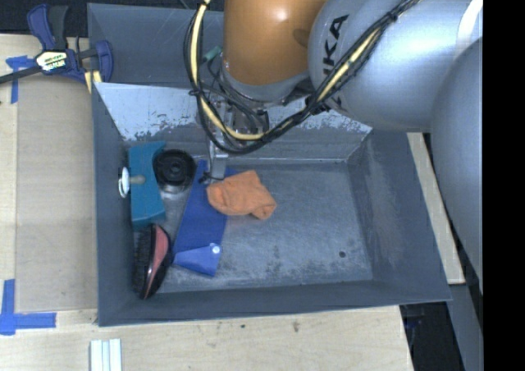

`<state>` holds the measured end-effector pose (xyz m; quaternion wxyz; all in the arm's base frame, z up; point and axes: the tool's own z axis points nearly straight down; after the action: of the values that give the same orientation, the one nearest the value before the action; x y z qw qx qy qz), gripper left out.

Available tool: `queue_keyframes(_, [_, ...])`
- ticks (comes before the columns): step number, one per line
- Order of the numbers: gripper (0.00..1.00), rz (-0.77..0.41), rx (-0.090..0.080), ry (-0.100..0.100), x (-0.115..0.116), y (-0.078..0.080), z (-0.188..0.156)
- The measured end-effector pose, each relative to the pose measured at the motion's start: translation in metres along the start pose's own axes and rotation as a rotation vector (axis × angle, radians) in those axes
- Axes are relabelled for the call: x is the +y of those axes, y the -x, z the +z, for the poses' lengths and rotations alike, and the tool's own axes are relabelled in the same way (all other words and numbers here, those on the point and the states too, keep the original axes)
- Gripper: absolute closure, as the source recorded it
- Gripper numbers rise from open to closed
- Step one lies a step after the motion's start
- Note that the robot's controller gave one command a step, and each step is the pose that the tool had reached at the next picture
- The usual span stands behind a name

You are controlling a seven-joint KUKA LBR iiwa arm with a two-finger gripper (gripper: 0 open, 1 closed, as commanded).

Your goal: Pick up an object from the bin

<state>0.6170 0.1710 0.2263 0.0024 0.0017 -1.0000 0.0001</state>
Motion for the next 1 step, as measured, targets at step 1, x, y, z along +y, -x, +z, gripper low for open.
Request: queue_keyframes(1, [0.0,0.003,-0.008,0.001,-0.001,0.0012,-0.0055])
